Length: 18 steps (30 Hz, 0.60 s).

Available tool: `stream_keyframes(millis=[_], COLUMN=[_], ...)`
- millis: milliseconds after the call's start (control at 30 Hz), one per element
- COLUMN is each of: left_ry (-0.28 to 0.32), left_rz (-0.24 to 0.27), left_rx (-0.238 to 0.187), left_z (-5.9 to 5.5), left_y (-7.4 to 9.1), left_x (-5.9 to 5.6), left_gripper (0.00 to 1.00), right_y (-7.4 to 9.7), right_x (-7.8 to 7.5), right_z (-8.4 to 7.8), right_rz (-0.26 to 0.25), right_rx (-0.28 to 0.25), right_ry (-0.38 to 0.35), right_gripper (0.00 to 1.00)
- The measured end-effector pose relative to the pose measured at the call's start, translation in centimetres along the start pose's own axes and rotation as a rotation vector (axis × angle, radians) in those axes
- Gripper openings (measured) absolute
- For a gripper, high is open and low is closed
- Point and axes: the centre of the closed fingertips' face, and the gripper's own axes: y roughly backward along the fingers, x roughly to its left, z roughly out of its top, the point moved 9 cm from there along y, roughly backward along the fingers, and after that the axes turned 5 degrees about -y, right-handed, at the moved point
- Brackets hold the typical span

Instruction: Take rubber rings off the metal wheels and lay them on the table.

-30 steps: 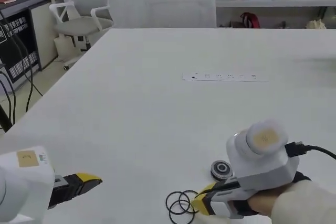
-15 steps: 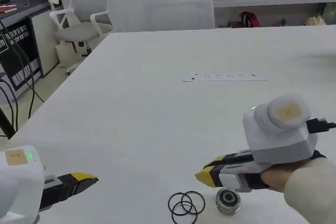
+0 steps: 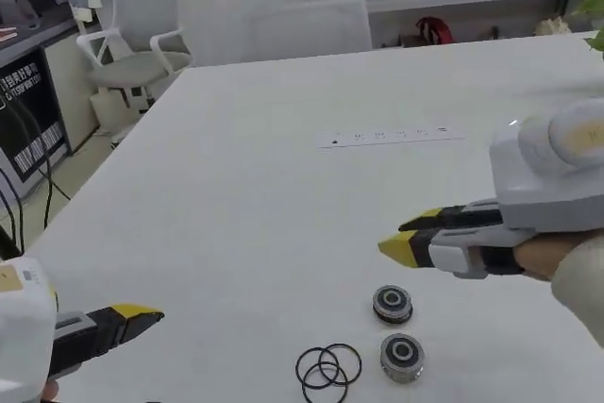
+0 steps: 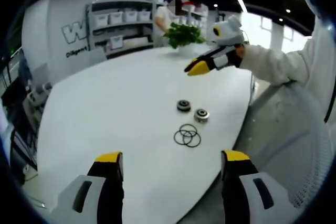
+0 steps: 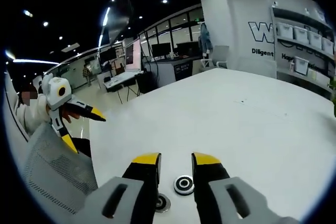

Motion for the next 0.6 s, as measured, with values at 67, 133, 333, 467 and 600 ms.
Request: stream_keyframes(millis=[67, 133, 333, 467, 600], left_ry=[-0.006, -0.014, -0.045, -0.061, -0.093], left_rz=[-0.002, -0.001, -0.001, 0.006, 0.004], left_rx=[0.0, -0.001, 0.003, -0.02, -0.04], left_z=[0.3, 0.6, 1.8, 3.2, 4.6], left_y=[0.0, 0.0, -0.4, -0.6, -0.8], left_x=[-0.1, -0.1, 0.1, 0.3, 0.4], left_gripper=[0.78, 0.78, 0.78, 0.79, 0.79], right_y=[0.6, 1.1, 2.2, 2.8, 2.8], right_x=[-0.2, -0.5, -2.4, -3.5, -4.4], right_z=[0.4, 0.6, 0.3, 0.4, 0.0], right_rz=[-0.007, -0.009, -0.041, -0.042, -0.026], right_rx=[-0.023, -0.04, -0.042, -0.081, -0.105], right_ry=[0.024, 0.035, 0.015, -0.022, -0.048], right_gripper=[0.22, 0.23, 0.26, 0.27, 0.28])
